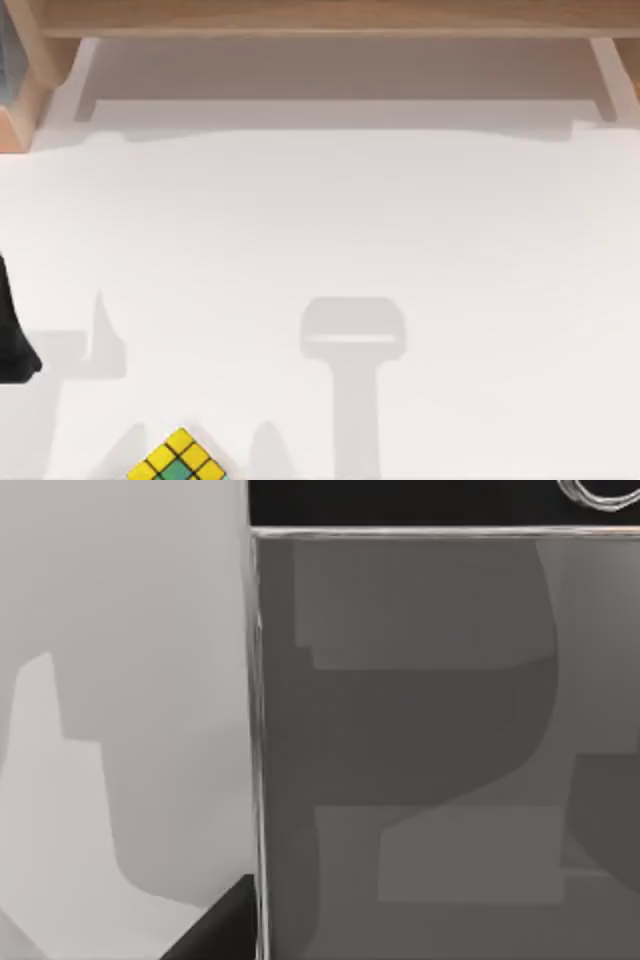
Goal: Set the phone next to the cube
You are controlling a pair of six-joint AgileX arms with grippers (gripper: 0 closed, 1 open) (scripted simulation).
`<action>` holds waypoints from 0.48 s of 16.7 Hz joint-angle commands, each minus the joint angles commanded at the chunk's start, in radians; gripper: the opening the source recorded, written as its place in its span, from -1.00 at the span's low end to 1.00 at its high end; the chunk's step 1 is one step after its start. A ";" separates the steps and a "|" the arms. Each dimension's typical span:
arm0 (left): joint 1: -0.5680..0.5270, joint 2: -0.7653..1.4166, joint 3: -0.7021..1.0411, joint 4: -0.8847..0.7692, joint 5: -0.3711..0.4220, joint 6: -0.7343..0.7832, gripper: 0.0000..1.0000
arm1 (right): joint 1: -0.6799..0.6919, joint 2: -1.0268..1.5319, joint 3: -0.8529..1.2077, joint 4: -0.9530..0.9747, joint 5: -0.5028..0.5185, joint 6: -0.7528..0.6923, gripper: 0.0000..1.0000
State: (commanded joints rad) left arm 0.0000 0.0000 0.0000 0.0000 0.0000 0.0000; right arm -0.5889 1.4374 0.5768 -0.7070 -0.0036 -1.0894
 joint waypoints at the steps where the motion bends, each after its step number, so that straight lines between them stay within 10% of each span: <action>1: 0.000 0.000 0.000 0.000 0.000 0.000 1.00 | 0.000 -0.008 0.008 -0.014 0.000 -0.001 -1.00; 8: 0.000 0.000 0.000 0.000 0.000 0.000 1.00 | 0.000 -0.053 0.047 -0.101 0.000 -0.002 -1.00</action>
State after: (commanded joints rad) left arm 0.0000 0.0000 0.0000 0.0000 0.0000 0.0000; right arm -0.5891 1.3845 0.6237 -0.8081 -0.0034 -1.0910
